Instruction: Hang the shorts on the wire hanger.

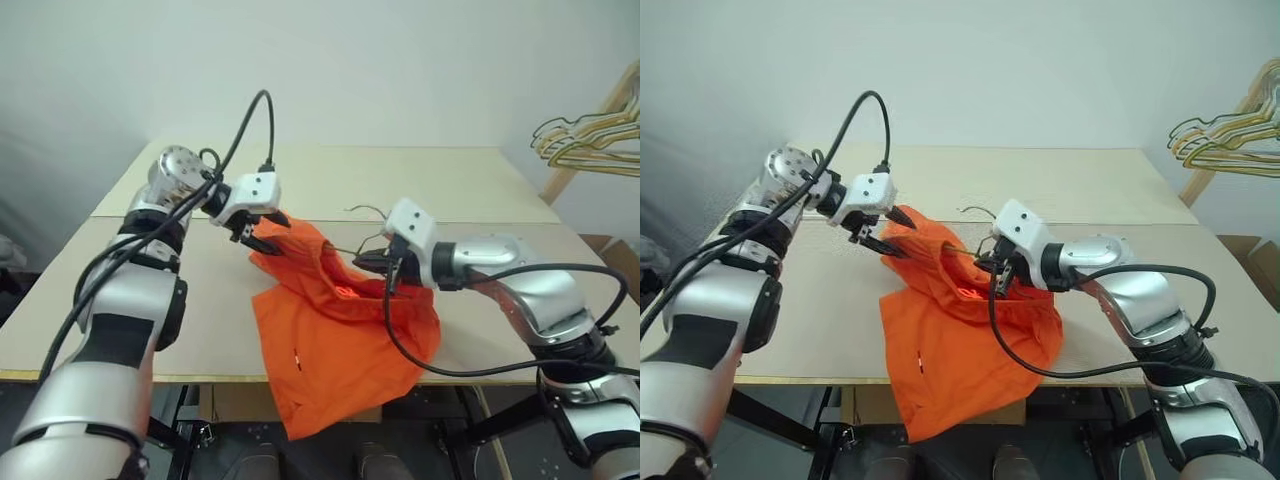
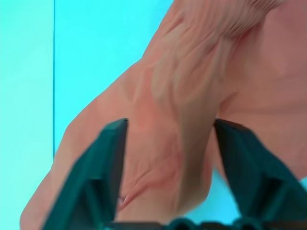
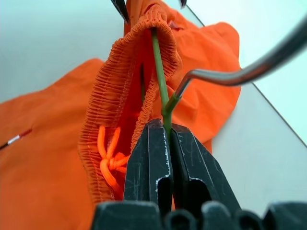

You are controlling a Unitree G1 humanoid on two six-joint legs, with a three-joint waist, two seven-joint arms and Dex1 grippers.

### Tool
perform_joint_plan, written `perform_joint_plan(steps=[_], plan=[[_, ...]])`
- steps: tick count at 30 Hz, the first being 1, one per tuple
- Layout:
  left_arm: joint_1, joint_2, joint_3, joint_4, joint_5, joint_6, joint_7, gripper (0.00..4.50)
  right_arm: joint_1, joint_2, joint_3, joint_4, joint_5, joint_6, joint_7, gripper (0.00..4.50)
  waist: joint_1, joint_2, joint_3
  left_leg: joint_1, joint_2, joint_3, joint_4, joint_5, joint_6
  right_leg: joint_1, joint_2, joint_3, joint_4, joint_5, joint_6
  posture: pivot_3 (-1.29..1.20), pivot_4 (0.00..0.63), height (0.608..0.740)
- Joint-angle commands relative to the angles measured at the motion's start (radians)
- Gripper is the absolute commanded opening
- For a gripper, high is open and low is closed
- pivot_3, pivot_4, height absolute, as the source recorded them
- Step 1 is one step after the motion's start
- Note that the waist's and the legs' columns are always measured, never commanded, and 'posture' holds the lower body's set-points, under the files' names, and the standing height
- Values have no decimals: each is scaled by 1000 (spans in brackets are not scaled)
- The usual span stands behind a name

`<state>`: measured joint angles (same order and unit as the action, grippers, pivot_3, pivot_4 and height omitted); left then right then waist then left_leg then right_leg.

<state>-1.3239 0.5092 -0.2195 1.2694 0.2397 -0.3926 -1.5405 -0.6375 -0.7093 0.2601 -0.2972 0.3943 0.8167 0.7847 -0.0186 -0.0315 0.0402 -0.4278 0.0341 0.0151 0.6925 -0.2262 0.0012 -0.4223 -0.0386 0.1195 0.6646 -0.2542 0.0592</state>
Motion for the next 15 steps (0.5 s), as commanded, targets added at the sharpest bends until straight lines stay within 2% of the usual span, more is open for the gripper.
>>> perform_joint_plan(steps=[1, 2, 9, 12, 15], plan=[[-5, 34, -13, -7, 24, -11, 36, 4361, 3, -18, -62, -27, -5, -41, 19, 0, 1, 0, 0, 0, 0, 0, 0, 0, 0, 0, 0, 0, 0, 0, 0, 35, 0, 740], [2, 39, -22, -4, 39, -19, 58, 4470, 8, -22, -69, -30, -2, -39, 21, 0, 3, 0, 0, 0, 0, 0, 0, 0, 0, 0, 0, 0, 0, 0, 0, 34, 0, 740], [46, 36, -102, 9, 149, -104, 258, 4470, 17, -41, -107, -50, 10, -26, 42, 0, 9, 0, 0, 0, 0, 0, 1, 0, 0, 1, 0, 0, 0, 0, 0, 24, 0, 740], [50, 20, -115, 18, 165, -122, 304, 3880, 17, -43, -114, -54, 8, -13, 41, 0, 9, 0, 0, -1, 0, 0, 1, 0, 0, 1, 0, 0, 0, 0, 0, 9, 0, 740], [40, 5, -102, 28, 159, -104, 352, 2913, 18, -45, -121, -58, 6, -2, 38, 0, 8, 0, 0, -1, 0, 0, 1, 0, 0, 0, 0, 0, 0, 0, 0, 5, 0, 740]])
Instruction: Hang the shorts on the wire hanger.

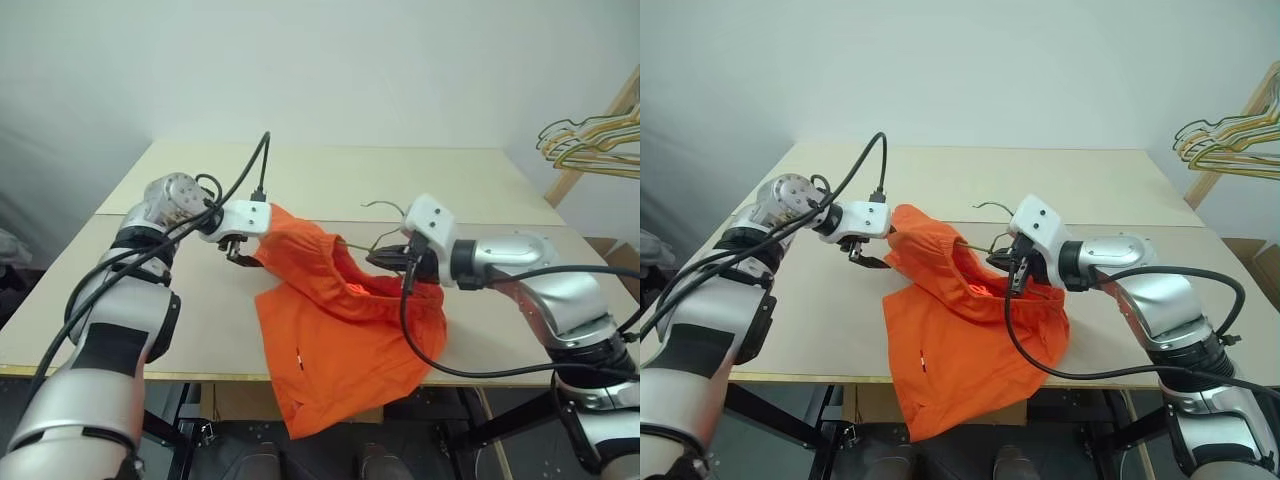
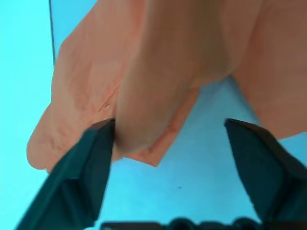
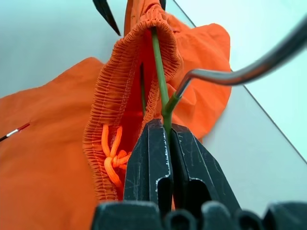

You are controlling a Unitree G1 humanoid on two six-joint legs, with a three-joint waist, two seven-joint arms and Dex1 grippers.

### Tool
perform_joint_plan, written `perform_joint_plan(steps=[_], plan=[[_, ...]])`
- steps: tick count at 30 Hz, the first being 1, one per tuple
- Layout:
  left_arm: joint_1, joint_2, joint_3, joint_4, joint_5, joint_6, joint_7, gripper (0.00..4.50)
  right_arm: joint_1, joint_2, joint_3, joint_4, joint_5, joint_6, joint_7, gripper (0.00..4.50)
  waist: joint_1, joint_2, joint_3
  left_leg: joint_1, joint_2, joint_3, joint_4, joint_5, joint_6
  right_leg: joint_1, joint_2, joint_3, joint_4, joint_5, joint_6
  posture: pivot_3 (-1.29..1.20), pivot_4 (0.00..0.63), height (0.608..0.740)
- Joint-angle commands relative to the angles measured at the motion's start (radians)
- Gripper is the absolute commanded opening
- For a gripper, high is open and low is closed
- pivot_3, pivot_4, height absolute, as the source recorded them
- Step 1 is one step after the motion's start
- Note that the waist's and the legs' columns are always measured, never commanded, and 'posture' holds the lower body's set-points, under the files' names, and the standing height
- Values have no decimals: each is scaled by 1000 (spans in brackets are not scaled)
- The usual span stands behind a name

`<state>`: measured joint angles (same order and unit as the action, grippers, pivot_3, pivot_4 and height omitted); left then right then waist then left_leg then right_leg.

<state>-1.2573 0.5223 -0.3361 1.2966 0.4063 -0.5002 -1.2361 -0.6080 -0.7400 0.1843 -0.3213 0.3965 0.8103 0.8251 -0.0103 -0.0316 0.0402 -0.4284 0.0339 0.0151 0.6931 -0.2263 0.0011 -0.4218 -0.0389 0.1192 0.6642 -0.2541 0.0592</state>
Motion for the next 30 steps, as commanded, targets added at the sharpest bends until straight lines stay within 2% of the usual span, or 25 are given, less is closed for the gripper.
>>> perform_joint_plan(steps=[1, 7, 9, 18, 30], plan=[[-30, -12, 22, 4, -15, 12, 54, 2542, -11, -15, -48, -36, 5, 7, -3, 0, -1, 0, 0, 0, 0, 0, 0, 0, 0, 0, 0, 0, 0, 0, 0, 5, 0, 740], [-40, -20, 58, 10, -54, 45, 30, 548, 1, -21, -63, -51, 15, 23, 0, 0, -3, 0, 0, 0, 0, 0, 0, 0, 0, 0, 0, 0, 0, 0, 0, 1, 0, 740], [-40, -18, 63, 9, -56, 46, 21, 26, 7, -25, -67, -55, 17, 27, 2, 0, -3, 0, 0, 0, 0, 0, 0, 0, 0, 0, 0, 0, 0, 0, 0, 1, 0, 740], [-43, 4, 100, 2, -95, 27, -70, 26, 34, -52, -79, -61, 30, 22, 24, 0, -2, 0, 0, 0, 0, 0, 0, 0, 0, 0, 0, 0, 0, 0, 0, 12, 0, 740], [-79, 25, 138, 10, -105, 90, 9, 26, 85, -116, -17, -54, -72, -51, 54, 0, -3, 0, 0, 0, 0, 0, 0, 0, 0, 0, 0, 0, 0, 0, 0, 26, 0, 740]])
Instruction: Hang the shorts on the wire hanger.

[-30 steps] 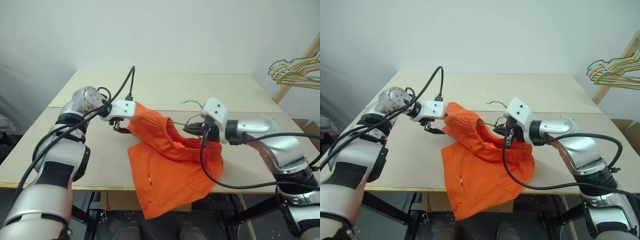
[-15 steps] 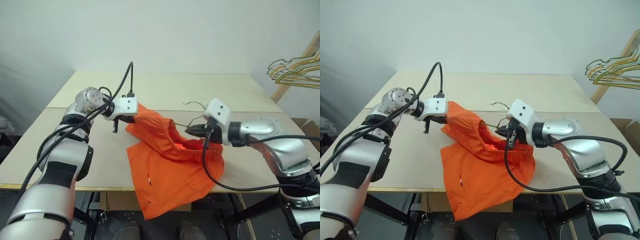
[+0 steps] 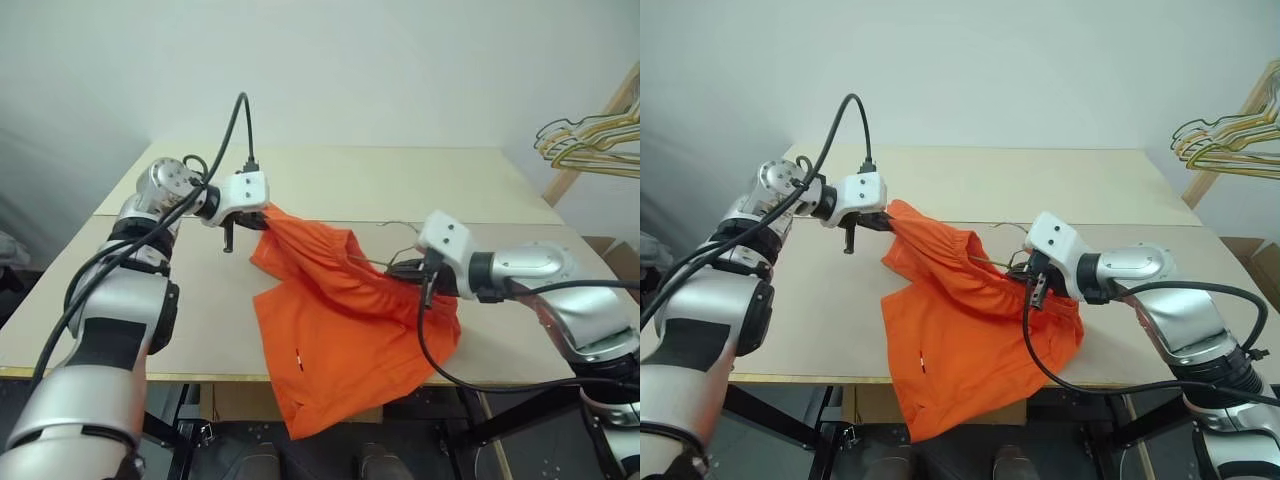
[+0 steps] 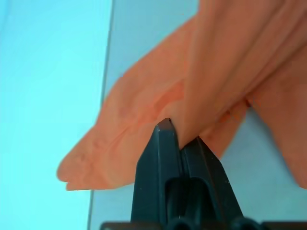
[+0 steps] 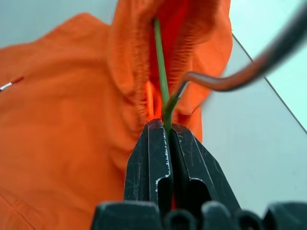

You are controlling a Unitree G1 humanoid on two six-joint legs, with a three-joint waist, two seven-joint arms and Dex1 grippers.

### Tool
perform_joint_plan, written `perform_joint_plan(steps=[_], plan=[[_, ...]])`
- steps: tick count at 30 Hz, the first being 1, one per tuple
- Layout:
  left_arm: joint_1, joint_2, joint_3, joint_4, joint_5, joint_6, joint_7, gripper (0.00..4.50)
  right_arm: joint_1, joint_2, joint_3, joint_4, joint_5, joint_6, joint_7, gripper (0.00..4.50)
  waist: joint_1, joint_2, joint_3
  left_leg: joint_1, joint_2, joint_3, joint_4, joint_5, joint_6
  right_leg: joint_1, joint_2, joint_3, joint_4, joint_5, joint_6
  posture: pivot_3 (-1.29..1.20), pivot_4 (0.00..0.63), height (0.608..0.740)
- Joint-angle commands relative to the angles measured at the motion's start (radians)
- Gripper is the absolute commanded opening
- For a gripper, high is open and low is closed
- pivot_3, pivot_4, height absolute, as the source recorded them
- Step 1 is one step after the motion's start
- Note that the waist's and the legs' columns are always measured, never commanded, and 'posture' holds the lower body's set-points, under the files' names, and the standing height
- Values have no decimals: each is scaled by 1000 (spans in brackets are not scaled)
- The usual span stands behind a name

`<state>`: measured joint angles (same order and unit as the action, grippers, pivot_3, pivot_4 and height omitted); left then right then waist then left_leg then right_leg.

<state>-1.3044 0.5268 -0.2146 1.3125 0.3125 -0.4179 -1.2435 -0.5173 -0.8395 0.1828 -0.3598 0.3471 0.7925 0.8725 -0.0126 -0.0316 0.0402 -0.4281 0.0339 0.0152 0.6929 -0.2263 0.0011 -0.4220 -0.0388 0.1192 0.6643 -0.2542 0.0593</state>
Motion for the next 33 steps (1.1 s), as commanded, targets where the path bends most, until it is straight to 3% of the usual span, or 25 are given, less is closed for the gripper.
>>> perform_joint_plan(steps=[1, 13, 23, 28, 33], plan=[[-31, 23, 17, -6, -11, 9, 16, 26, -3, -23, -12, -15, -33, -39, 7, 0, -1, 0, 0, 0, 0, 0, 0, 0, 0, 0, 0, 0, 0, 0, 0, 26, 0, 740], [2, 63, 4, -9, 1, -10, 4, 26, 38, -99, -86, -10, -12, -2, 34, 0, 3, 0, 0, 0, 0, 0, 0, 0, 0, 0, 0, 0, 0, 0, 0, 17, 0, 740], [70, 37, -36, -26, 16, -121, -38, 26, -164, -68, -78, 49, 47, 157, 37, 0, -1, 0, 0, 0, 0, 1, 0, 0, 0, 0, 0, 0, 0, 0, 0, 4, 0, 740], [63, 25, -51, -22, 37, -133, 36, 26, -244, -120, -49, 19, 86, 222, 109, 0, 3, 0, 0, 0, 0, 1, 0, 0, 0, 0, 0, 0, 0, 0, 0, -8, 0, 740], [27, 34, -48, -19, 32, -145, -1, 1186, -343, -194, 40, 37, 69, 245, 206, 0, -2, 0, 0, -1, 0, 1, 0, 0, 0, -2, -1, 0, 0, 0, 0, -23, 0, 740]])
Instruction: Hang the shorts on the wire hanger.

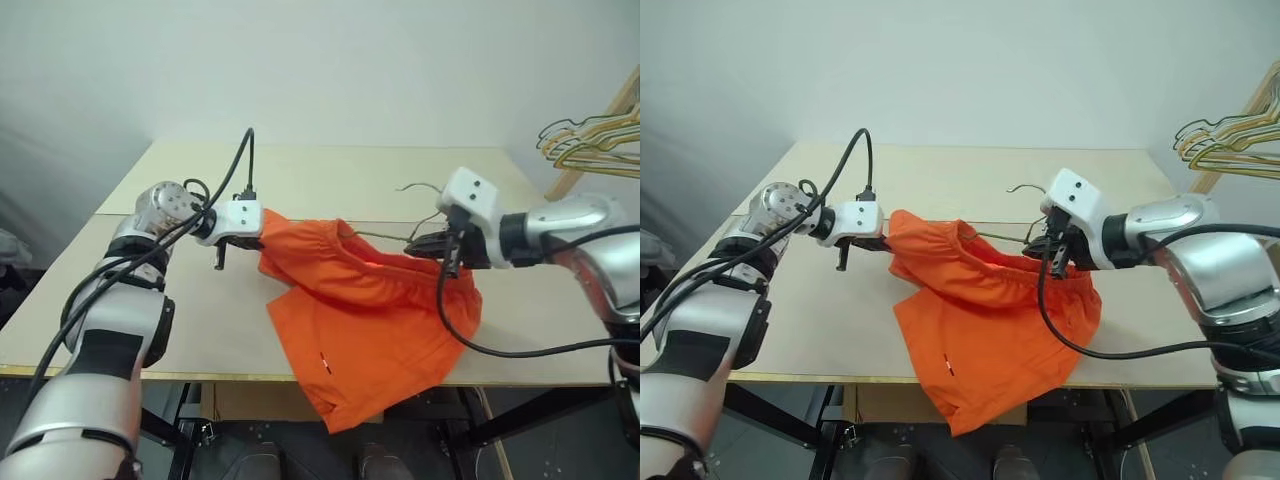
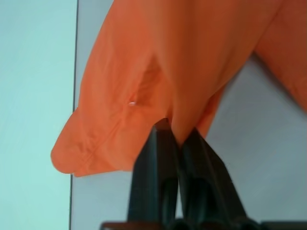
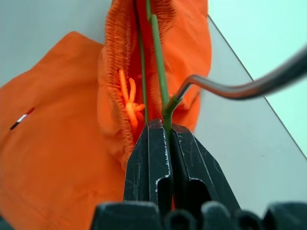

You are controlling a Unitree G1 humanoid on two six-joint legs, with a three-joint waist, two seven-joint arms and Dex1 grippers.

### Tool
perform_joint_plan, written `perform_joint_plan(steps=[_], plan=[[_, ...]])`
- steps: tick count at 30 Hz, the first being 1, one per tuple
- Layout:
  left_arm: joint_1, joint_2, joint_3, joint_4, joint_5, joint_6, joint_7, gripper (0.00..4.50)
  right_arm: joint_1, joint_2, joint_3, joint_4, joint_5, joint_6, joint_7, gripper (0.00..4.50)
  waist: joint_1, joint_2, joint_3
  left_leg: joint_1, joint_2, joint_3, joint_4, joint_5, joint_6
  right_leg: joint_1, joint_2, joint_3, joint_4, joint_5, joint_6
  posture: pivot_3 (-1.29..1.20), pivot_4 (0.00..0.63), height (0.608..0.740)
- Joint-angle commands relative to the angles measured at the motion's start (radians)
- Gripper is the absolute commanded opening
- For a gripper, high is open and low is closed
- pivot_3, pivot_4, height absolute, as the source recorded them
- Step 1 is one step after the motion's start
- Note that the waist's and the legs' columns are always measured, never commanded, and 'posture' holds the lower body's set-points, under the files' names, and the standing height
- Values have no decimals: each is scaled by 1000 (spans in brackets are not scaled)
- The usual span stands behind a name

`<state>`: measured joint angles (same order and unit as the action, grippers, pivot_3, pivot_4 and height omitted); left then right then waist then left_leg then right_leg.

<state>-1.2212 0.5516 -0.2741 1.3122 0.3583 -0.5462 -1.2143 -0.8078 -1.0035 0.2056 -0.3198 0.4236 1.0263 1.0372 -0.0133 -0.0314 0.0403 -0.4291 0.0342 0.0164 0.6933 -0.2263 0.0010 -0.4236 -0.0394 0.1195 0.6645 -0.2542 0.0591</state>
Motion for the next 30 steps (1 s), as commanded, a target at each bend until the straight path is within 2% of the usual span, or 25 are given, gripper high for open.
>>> perform_joint_plan(steps=[1, 7, 10, 13, 18, 20, 23, 30], plan=[[-68, 10, 26, -19, -34, -12, -61, 1533, -70, -40, 34, 4, -12, 11, 58, 0, -2, 0, 0, 0, 0, 0, 0, 0, 0, 0, 0, 0, 0, 0, 0, -23, 0, 740], [-122, -12, 122, -55, -190, -22, -364, 3547, -183, -31, 124, 60, -40, 47, 108, 0, -7, 0, 0, -1, 0, 1, 0, 0, 0, -2, 0, 0, 0, 0, 0, -22, 0, 740], [-111, -74, 174, -80, -262, 7, -382, 4478, -215, -3, 156, 84, -51, 55, 109, 0, -4, 0, 0, -1, 0, 1, 0, 0, 0, -1, 0, 0, 0, 0, 0, -19, 0, 740], [-101, -109, 141, -97, -303, 27, -399, 4478, -234, 23, 177, 102, -65, 57, 109, 0, -4, 0, 0, -1, 0, 1, 1, 0, 0, -1, 0, 0, 0, 0, 0, -19, 0, 740], [-91, -164, 91, -85, -214, 22, -289, 4478, -259, 43, 180, 108, -68, 58, 117, 0, -8, 1, 0, -1, 0, 1, 0, 0, 0, -2, 0, 0, 1, 0, 0, -32, 0, 740], [-91, -171, 63, -77, -185, 9, -295, 4478, -266, 44, 180, 106, -67, 60, 121, 0, -10, 1, 0, -1, 0, 1, 0, 0, 0, -2, 0, 0, 1, 0, 0, -39, 0, 740], [-91, -182, 30, -68, -149, 1, -290, 3893, -276, 43, 180, 107, -66, 63, 125, 0, -13, 1, 0, -1, 0, 1, 0, 0, 0, -2, 0, 0, 1, 0, 0, -48, 0, 740], [-101, -215, 39, -49, -146, 37, -266, 1640, -288, 44, 179, 106, -65, 67, 126, 0, -21, 1, 0, -1, 0, 1, 0, 0, 0, -1, 0, 0, 1, 0, 0, -54, 0, 740]])
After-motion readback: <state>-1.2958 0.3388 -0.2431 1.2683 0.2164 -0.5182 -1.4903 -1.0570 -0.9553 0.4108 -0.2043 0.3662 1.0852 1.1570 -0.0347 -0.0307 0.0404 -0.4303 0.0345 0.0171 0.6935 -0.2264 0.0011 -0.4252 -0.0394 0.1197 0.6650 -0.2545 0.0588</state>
